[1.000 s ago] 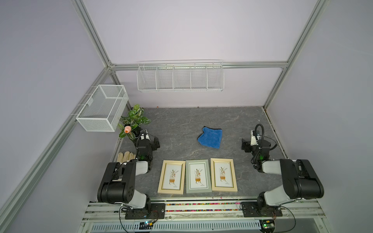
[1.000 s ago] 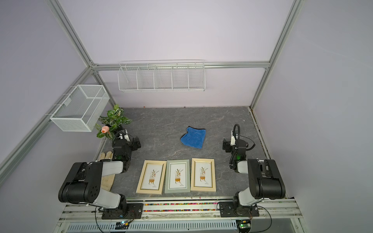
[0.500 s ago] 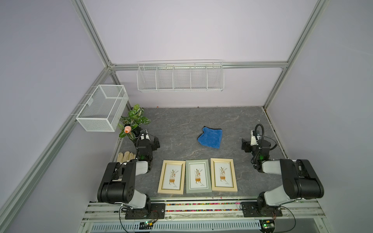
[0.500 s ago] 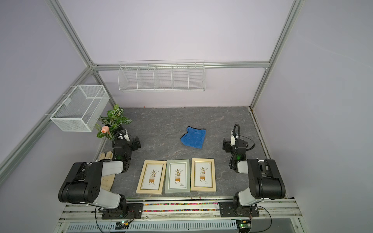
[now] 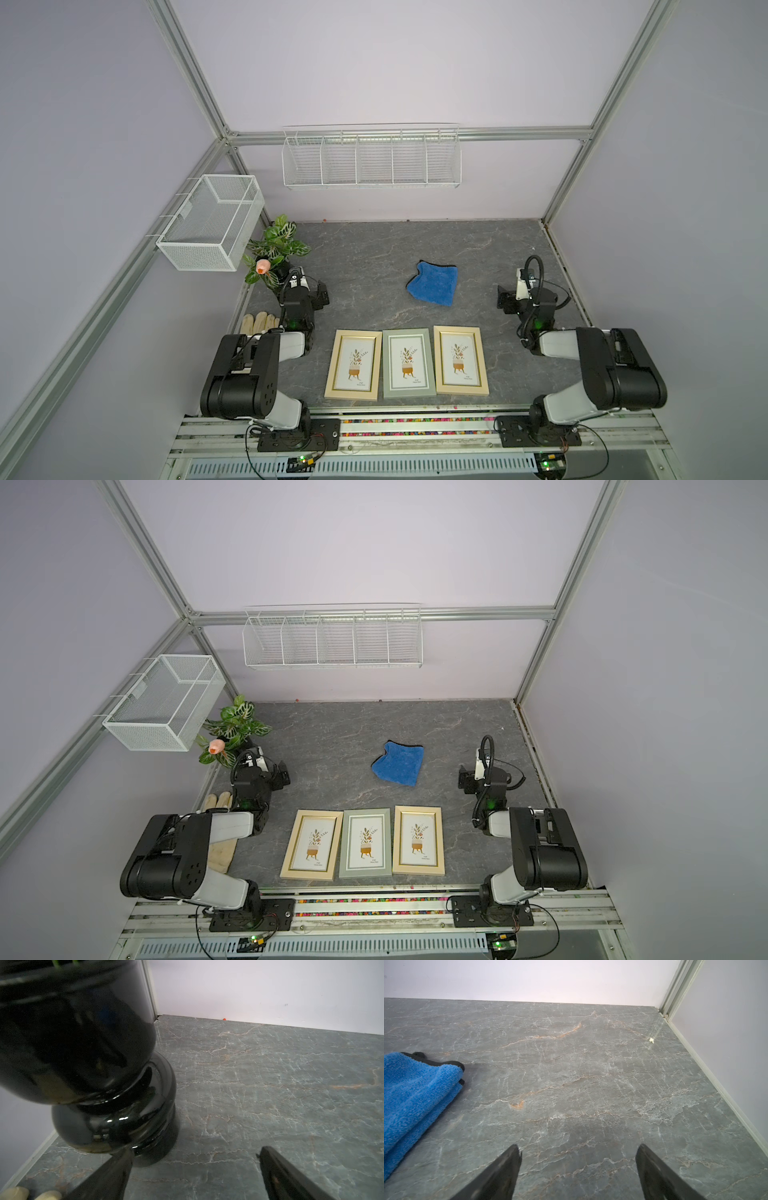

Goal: Wipe the picture frame with a cloth
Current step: Pick up the cleaning item at the center of the board.

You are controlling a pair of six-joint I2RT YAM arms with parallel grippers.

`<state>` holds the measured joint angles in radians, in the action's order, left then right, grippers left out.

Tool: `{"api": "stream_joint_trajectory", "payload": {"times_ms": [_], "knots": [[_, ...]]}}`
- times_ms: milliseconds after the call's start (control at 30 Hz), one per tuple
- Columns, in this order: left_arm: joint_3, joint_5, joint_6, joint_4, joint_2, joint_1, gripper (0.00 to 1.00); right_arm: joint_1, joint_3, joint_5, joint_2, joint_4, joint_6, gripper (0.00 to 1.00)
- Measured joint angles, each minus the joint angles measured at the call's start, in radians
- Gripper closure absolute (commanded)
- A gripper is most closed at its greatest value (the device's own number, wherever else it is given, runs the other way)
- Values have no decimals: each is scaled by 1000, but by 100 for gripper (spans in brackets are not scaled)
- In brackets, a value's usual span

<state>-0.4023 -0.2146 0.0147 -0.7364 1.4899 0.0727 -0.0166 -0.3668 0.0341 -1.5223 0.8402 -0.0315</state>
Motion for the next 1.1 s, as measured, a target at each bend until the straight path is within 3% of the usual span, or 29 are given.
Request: {"api": "stream_joint_trajectory", "payload": {"times_ms": [133, 300, 433, 633, 800, 900, 1000, 1100], "knots": [[-2, -11, -61, 63, -107, 61, 1, 24, 19, -5, 45, 0, -25, 11], [-67, -71, -157, 184, -279, 282, 1, 106, 28, 23, 242, -84, -80, 11], [-143, -73, -143, 297, -402, 348, 1, 136, 23, 25, 418, -186, -88, 11], [-243, -78, 52, 468, -574, 354, 2, 137, -10, 36, 688, -376, 9, 11], [-284, -236, 352, 687, -664, 354, 2, 137, -40, 90, 916, -579, 200, 11], [-285, -288, 468, 815, -705, 353, 2, 130, -37, 122, 1041, -692, 307, 11], [-285, -285, 532, 880, -724, 351, 2, 114, -35, 110, 1120, -773, 368, 11], [-285, -250, 558, 909, -722, 346, 1, 103, -79, 89, 1086, -879, 402, 11]]}}
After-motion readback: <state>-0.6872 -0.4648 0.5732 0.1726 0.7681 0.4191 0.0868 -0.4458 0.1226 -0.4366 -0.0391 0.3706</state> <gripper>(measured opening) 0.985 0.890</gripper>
